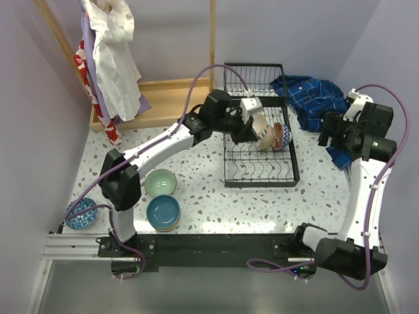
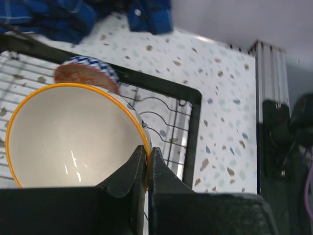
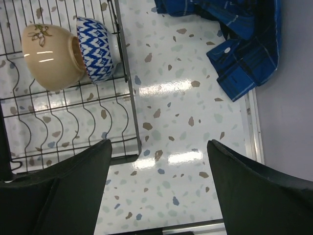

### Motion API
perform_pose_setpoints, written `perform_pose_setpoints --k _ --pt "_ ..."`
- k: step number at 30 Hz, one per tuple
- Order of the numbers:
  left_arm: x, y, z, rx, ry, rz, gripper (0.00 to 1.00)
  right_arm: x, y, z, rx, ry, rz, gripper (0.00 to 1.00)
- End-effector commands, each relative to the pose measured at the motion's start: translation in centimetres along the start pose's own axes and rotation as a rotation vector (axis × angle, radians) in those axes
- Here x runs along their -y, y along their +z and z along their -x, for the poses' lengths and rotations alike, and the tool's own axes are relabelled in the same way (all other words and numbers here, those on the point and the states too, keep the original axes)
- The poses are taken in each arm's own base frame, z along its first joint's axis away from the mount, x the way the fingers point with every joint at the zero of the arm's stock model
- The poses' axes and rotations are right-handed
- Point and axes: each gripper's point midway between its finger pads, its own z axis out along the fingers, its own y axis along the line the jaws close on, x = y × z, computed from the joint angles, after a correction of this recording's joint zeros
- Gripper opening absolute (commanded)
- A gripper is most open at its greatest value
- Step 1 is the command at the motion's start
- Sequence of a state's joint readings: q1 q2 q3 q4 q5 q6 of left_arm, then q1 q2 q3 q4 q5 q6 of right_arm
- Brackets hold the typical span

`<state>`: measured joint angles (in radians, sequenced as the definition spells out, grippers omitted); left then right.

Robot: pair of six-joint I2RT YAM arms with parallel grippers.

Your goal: Load the bowls into the dish rack

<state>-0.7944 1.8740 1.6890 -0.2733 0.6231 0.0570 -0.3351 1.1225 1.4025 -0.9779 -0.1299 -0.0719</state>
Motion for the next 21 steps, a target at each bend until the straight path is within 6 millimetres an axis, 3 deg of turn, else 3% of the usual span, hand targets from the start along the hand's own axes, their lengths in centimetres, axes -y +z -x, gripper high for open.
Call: perform_pose_setpoints --k 1,3,4,6,7,8,14,21 --pt "-0.6 -3.3 9.4 0.425 -0.124 -0.034 0.0 0.6 0.6 2.6 0.098 -0.098 -0.022 0.84" --pt "-1.8 -3.0 8.4 0.451 -0.251 -0.059 0.0 1.2 0.9 2.3 0.082 -0.1 -0.057 0.83" --pt "-2.0 -3.4 9.5 0.517 -0.246 -0.077 0.0 1.4 1.1 2.2 0.078 -0.098 -0.066 0.84" --pt "-3.0 -3.1 8.1 0.559 -0.405 -0.098 0.0 1.6 1.4 1.7 0.062 -0.089 -0.077 0.83" --pt "-3.1 -3.6 9.0 0.63 -0.408 -0.111 0.0 1.7 1.7 1.5 0.052 -0.088 -0.082 0.83" --pt "-4.3 -3.4 8.9 0.656 -0.472 -0.064 0.0 1.8 1.7 1.6 0.047 -0.081 -0.088 0.83" --pt "-8.0 -1.7 8.3 0.719 -0.68 -0.017 0.0 2.4 2.4 1.4 0.005 -0.086 -0.115 0.83" --pt "-10.1 0.2 6.2 0.676 -0.944 -0.005 0.0 2.7 3.8 0.4 -0.051 -0.071 -0.125 0.82"
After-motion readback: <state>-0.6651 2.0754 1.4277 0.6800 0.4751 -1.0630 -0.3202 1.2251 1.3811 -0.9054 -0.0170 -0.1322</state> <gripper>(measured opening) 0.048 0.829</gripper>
